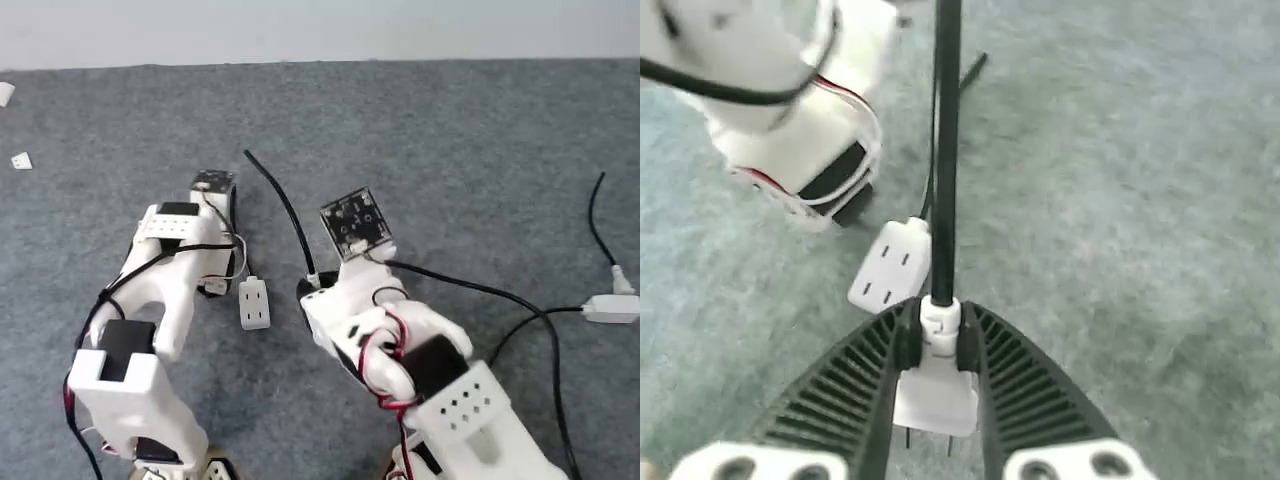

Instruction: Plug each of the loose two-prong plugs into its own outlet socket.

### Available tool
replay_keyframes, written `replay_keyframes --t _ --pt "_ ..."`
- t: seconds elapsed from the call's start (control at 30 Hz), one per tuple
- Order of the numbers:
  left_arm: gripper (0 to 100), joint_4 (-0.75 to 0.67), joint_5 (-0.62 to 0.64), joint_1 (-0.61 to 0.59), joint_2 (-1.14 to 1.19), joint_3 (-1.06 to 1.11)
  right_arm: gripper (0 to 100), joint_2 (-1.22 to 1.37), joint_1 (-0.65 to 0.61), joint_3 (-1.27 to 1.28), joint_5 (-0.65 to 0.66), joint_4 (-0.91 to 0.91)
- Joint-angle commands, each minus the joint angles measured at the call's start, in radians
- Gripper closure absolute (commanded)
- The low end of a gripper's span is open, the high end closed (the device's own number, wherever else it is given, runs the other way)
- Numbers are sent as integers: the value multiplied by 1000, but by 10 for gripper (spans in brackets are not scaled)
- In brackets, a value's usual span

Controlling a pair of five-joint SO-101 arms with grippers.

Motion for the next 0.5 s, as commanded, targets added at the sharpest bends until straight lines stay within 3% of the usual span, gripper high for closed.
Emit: replay_keyframes --t 0.0,0.2,0.47 --pt "988 34 -66 44 3 -2 991 -54 -50 31 -9 -65" --pt "988 23 -170 69 -95 76 991 10 -59 40 -11 -96" --pt "986 -163 -226 193 -552 483 991 64 -64 21 -14 -97"
